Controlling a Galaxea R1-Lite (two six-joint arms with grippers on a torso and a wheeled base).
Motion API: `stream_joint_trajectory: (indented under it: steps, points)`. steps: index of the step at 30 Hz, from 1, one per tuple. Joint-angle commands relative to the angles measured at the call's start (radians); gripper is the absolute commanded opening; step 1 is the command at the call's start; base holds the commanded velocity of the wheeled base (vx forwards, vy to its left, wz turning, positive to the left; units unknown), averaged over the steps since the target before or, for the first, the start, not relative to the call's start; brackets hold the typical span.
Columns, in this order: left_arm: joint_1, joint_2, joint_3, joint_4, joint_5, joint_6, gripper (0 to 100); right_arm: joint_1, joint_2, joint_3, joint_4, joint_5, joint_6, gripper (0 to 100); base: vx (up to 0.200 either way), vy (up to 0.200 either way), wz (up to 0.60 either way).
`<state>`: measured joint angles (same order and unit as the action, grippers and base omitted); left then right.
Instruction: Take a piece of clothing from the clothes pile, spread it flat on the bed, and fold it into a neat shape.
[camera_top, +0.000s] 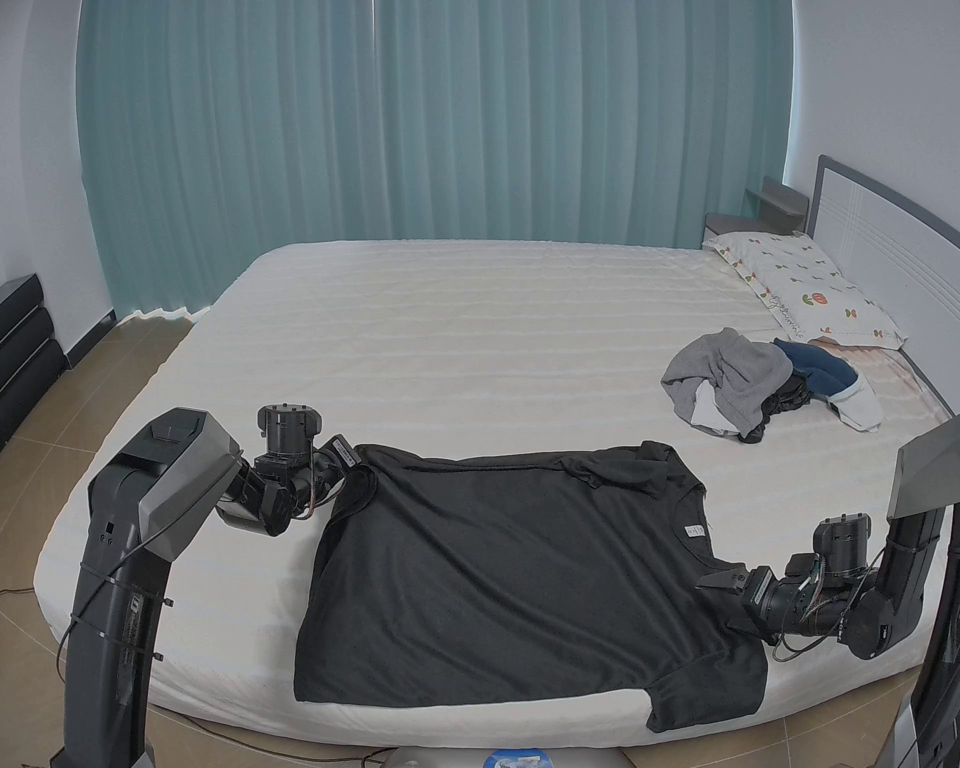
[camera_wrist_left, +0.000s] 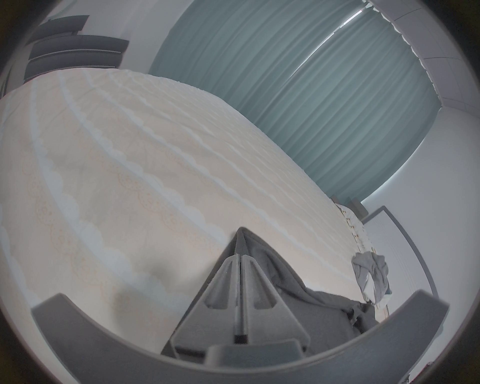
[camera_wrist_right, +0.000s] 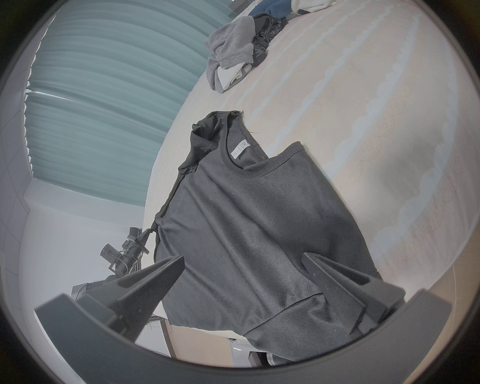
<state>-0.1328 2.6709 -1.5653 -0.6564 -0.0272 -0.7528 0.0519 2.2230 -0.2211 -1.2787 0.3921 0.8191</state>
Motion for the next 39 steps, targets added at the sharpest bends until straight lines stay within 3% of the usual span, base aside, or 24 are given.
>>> stream_joint_trajectory:
  steps: [1,11,33,34,39]
  points:
    - [0.004,0.015,-0.028,-0.002,0.009,-0.016,0,0.0,0.001,0.0,0.001,0.001,0.0,100,0.0,0.0,0.0]
    - [0.05,0.092,-0.185,-0.022,0.053,-0.085,0,0.0,0.001,0.0,-0.001,0.001,0.0,100,0.0,0.0,0.0]
    - [0.059,0.109,-0.229,-0.02,0.078,-0.088,0,0.0,0.001,-0.001,-0.001,0.001,0.002,100,0.0,0.0,0.0]
    - [0.059,0.112,-0.231,-0.02,0.081,-0.088,100,0.0,0.001,-0.001,-0.001,0.001,0.002,100,0.0,0.0,0.0]
    - [0.058,0.103,-0.222,-0.02,0.086,-0.088,100,0.0,0.0,-0.001,-0.001,0.001,0.002,100,0.0,0.0,0.0]
